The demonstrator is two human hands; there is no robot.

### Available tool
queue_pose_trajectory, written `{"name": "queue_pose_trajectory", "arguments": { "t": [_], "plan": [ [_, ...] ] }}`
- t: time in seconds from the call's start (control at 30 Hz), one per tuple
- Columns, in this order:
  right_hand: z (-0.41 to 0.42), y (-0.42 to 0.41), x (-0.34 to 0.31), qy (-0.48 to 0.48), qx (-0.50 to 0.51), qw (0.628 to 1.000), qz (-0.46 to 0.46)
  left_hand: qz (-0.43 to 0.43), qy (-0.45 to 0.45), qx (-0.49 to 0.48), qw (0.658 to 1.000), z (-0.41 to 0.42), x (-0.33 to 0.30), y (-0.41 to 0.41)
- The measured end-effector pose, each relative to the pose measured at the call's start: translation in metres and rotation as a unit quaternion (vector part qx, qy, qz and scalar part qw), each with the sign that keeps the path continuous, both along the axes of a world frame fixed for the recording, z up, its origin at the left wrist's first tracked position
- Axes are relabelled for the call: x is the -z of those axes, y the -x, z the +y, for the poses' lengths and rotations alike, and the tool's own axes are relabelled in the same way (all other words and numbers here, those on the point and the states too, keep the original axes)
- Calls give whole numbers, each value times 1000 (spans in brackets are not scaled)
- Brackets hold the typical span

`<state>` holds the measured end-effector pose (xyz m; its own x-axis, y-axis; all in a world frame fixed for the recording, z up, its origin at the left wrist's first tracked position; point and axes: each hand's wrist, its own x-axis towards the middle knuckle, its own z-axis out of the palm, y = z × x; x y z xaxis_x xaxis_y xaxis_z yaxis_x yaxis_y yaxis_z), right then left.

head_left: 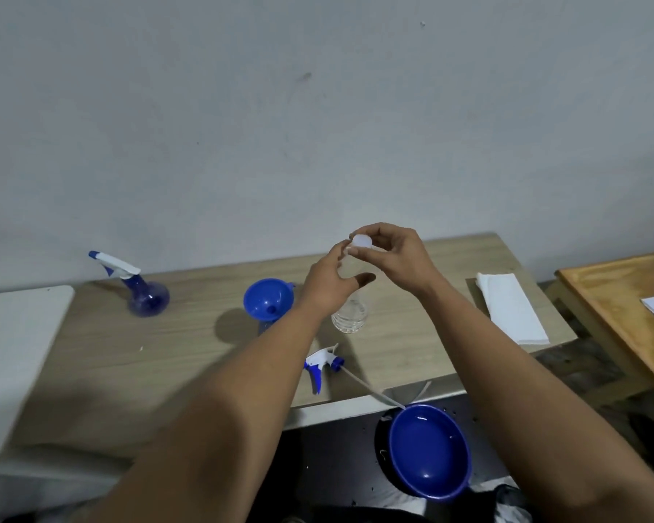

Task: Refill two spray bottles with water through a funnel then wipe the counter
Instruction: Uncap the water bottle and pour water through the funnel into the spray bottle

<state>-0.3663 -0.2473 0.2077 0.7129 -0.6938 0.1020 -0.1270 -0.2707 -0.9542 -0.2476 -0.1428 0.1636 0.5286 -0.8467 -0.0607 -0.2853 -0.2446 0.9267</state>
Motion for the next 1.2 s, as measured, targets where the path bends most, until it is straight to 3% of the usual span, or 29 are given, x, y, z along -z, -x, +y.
{"name": "queue_pose_trajectory", "arguments": {
  "t": [0.2, 0.43, 0.8, 0.97, 1.2],
  "plan": [
    [-4, -1, 2, -19, 37, 999, -1, -13, -19, 2, 1000, -5, -5, 3],
    [-5, 4, -2, -49, -2, 999, 6, 2, -20, 12, 1000, -7, -4, 0],
    [-3, 9, 3, -46, 37, 998, -19, -11, -22, 18, 1000, -9, -6, 6],
    [-9, 13, -5, -55, -24, 998, -9, -3, -19, 14, 1000, -8, -8, 7],
    [-7, 12, -6, -30, 5, 999, -8, -16, -21, 15, 1000, -7, -8, 9]
  ]
}}
